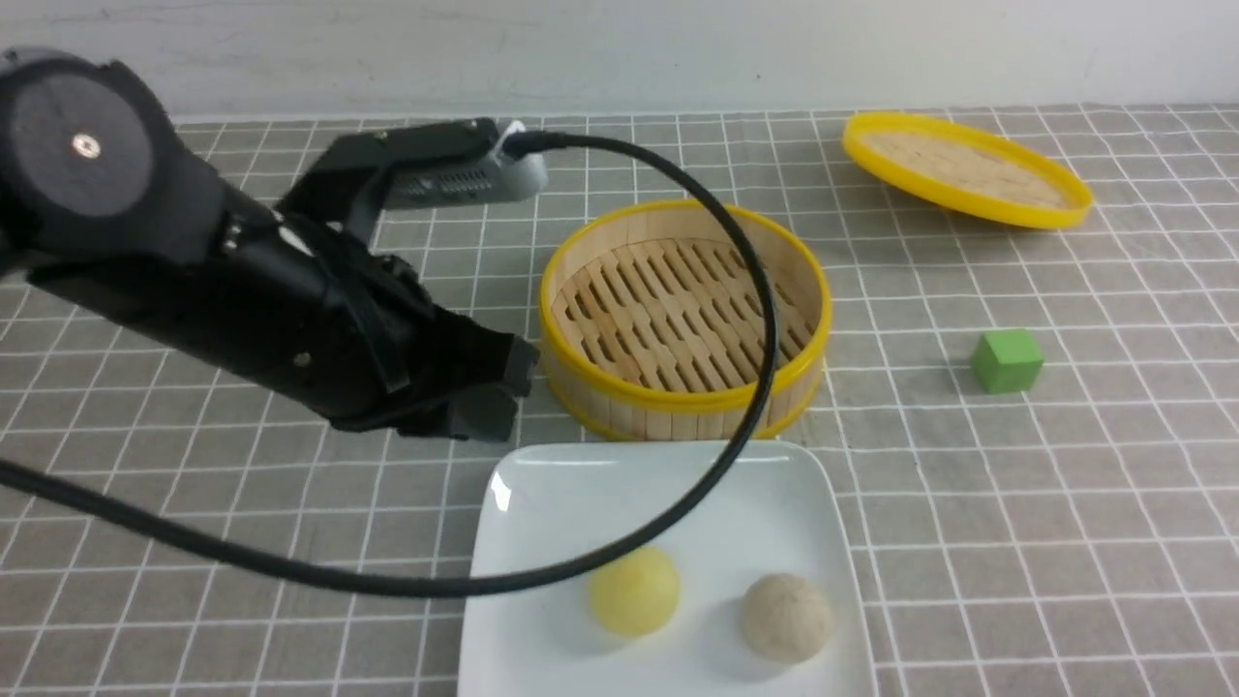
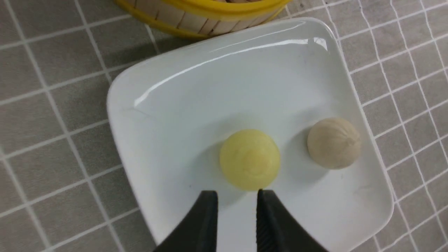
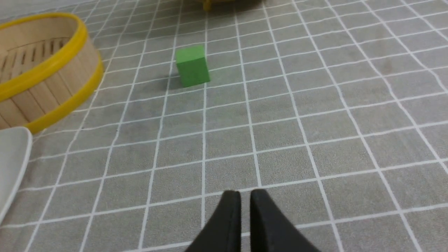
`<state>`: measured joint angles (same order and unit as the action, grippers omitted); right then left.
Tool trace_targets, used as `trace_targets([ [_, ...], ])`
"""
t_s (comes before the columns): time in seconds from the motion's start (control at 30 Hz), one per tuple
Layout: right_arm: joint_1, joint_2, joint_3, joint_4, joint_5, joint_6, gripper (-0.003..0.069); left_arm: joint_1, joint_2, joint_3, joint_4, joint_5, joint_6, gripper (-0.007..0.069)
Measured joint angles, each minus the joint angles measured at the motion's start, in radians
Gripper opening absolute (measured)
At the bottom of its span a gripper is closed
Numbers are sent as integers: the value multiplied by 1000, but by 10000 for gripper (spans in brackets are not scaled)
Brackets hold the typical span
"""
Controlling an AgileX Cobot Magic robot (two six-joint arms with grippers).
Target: Put the steamed buns into the plate on the grey tablecloth.
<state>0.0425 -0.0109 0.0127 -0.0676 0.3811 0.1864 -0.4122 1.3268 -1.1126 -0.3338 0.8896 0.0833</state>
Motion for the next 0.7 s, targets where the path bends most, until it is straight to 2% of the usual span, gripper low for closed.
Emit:
trace_targets([
  [0.1, -2, 0, 0, -2, 0, 0, 72, 0, -88, -47, 162, 97, -64, 188],
  [0.13, -2, 0, 0, -2, 0, 0, 72, 0, -93, -48, 172, 97, -69, 185],
  [0.17, -2, 0, 0, -3, 0, 0, 74, 0, -141, -54, 258, 139, -104, 161],
  [0.27, -3, 0, 0, -5, 0, 0, 78, 0, -230, -55, 389, 237, -171, 79],
  [0.37, -3, 0, 0, -5, 0, 0, 80, 0, -322, -33, 442, 323, -223, 13],
  [0.47, -4, 0, 0, -5, 0, 0, 84, 0, -420, 44, 440, 343, -249, 2],
  [0.57, -4, 0, 0, -5, 0, 0, 89, 0, -569, 220, 394, 223, -265, 2],
  [0.7, -4, 0, 0, -5, 0, 0, 95, 0, -728, 461, 306, -127, -325, 2],
])
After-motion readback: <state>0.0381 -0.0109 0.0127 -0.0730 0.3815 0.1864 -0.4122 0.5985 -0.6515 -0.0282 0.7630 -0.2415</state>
